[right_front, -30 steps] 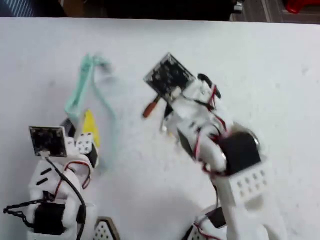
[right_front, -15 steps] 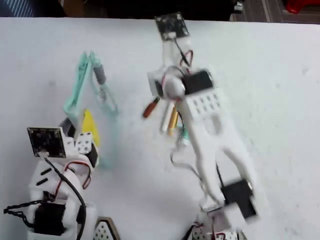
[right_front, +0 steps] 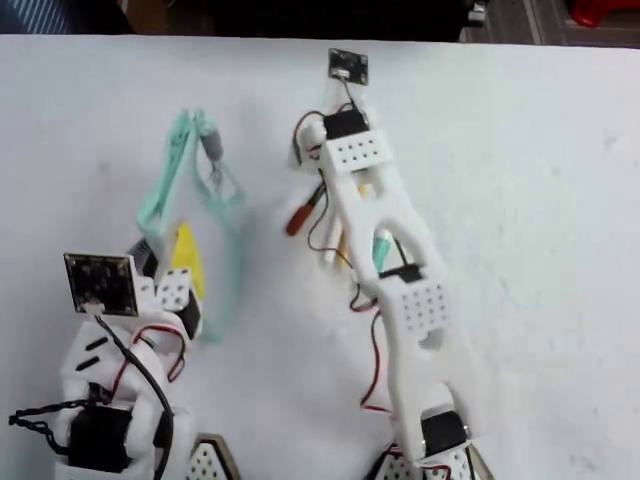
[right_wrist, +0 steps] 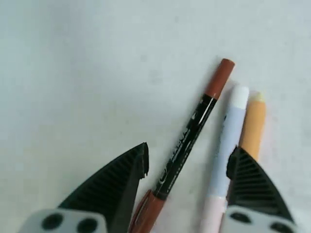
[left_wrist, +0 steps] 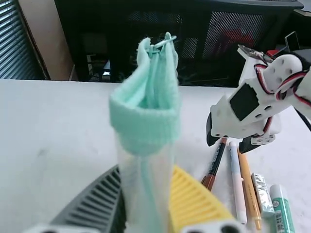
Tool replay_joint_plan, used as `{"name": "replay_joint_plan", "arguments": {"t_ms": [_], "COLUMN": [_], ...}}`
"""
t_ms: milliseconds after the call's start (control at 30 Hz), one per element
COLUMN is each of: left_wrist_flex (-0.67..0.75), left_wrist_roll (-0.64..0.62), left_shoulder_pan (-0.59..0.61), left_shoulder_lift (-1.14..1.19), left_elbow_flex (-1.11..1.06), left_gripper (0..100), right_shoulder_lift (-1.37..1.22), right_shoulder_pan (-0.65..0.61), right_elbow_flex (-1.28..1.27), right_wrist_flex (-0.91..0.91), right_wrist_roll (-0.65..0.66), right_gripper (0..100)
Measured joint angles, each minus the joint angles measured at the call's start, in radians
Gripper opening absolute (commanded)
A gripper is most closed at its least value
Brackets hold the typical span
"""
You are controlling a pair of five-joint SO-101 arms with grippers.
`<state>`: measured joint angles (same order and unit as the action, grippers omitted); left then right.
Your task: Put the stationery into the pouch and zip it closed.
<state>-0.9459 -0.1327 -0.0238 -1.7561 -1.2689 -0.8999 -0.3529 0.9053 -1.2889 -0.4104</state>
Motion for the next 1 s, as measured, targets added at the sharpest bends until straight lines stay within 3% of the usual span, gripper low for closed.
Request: {"name": "replay_joint_plan", "arguments": {"t_ms": [500, 767, 1000], "left_wrist_flex": [-0.002, -0.002, -0.002], "left_wrist_roll": [0.002, 0.002, 0.002], "left_shoulder_pan": [0.000, 0.000, 0.000], "left_shoulder_lift": [-0.002, 0.000, 0.000], "left_elbow_flex": [0.000, 0.000, 0.000], "left_gripper": [2, 2, 2], "right_shoulder_lift": [-0.193, -0.305, -0.362], "right_shoulder_pan": [0.014, 0.012, 0.025], "right_elbow_flex": [0.377, 0.414, 0.425], "right_wrist_flex": [-0.104, -0.077, -0.069], "right_wrist_roll": [-0.006, -0.005, -0.003], "right_gripper": [24.4, 13.0, 14.9]}}
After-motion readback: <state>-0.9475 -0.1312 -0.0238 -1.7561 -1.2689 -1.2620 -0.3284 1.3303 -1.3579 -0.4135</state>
